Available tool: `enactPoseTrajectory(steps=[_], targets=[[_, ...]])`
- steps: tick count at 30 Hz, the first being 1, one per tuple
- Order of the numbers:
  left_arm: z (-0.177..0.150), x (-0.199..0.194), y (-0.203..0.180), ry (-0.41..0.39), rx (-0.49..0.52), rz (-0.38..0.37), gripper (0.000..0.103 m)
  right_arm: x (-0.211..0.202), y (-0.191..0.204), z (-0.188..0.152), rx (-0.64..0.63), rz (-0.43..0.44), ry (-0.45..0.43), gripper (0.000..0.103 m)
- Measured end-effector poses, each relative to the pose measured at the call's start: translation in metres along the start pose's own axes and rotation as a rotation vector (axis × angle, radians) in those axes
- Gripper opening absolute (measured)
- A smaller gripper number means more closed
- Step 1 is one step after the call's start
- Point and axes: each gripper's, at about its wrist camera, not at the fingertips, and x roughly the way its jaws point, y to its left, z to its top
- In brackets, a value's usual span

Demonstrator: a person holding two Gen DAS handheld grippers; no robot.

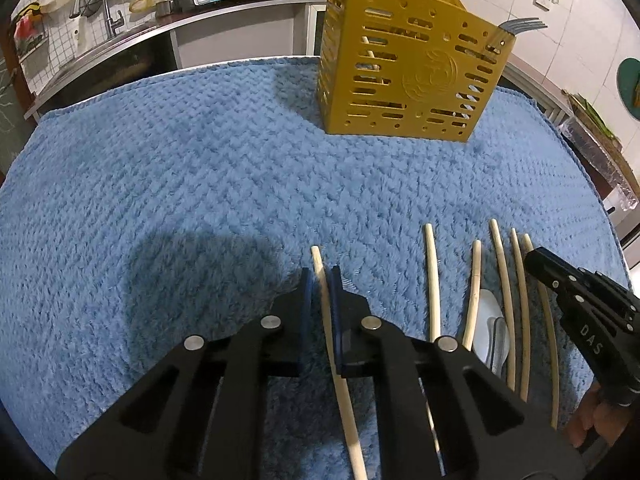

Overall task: Organize utensils
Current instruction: 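Close the left tool on a chopstick while the right tool grasps another chopstick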

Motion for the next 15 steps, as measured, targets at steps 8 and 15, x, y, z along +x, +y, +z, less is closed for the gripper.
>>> enactPoseTrajectory(steps=[8, 15], targets=[[0.0006, -0.0031, -0.0031, 0.01, 0.013, -0.034, 0.0, -0.0032, -0.0032, 0.0008, 0.017, 0.009, -0.007, 0.006], [0.001, -0.006, -0.0021, 0.013, 0.0, -0.081, 0.005, 0.0023, -0.0034, -0.0015, 0.008, 0.012, 0.008, 0.006]])
